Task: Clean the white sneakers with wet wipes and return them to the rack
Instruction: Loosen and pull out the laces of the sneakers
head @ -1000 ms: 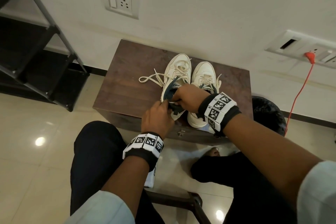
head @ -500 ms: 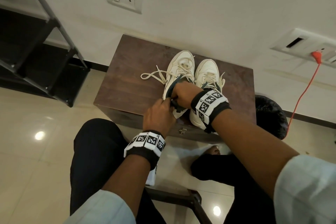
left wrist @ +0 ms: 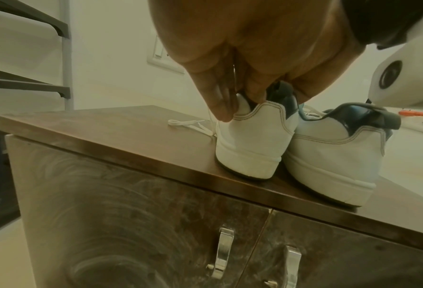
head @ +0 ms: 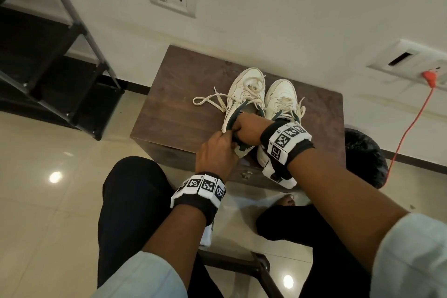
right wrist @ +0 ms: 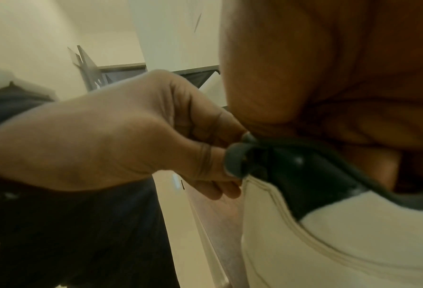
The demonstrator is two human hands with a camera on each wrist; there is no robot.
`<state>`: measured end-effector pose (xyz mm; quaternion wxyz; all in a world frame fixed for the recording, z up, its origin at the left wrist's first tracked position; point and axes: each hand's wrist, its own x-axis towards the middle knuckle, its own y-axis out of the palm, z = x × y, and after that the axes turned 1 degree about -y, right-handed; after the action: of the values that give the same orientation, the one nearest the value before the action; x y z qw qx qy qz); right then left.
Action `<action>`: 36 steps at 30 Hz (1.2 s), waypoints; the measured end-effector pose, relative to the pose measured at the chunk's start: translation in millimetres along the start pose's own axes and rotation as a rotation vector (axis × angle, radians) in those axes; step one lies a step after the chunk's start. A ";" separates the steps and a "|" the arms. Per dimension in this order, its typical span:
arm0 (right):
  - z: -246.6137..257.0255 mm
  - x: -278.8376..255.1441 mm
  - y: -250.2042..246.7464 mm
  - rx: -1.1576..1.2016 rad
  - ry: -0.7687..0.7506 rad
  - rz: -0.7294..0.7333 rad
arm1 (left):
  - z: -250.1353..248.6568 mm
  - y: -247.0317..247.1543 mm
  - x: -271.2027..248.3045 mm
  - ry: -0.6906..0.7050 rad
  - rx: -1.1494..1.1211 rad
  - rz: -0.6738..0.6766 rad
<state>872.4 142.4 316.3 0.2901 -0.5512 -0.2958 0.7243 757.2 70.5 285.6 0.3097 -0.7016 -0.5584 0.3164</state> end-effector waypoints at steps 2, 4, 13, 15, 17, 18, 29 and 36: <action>3.4 -2.0 2.3 0.046 0.064 0.017 | 0.1 0.8 0.3 0.002 0.001 -0.002; 7.9 -4.3 2.2 0.128 0.112 0.019 | -0.4 0.4 0.7 -0.003 0.011 -0.007; 1.8 -12.5 23.4 0.222 0.050 -0.239 | -5.3 -3.6 -0.7 -0.014 0.035 0.037; 1.7 -24.4 31.3 0.260 0.031 -0.412 | -7.6 -4.3 -3.4 -0.015 0.042 0.048; 1.8 -37.6 37.8 0.207 0.020 -0.600 | -9.5 -3.7 -6.5 -0.025 0.042 0.053; 1.0 -43.2 40.2 0.179 0.025 -0.694 | -10.9 -2.8 -8.1 -0.030 0.049 0.055; -49.5 -83.2 64.5 0.214 0.356 -0.660 | -45.1 3.4 -28.6 0.031 0.176 0.158; -52.6 -99.2 77.6 0.217 0.328 -0.610 | -62.4 14.5 -41.4 0.073 0.120 0.166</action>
<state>938.3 23.1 309.0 0.5932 -0.5123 -0.3175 0.5336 807.7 22.2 316.2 0.3438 -0.7368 -0.4667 0.3480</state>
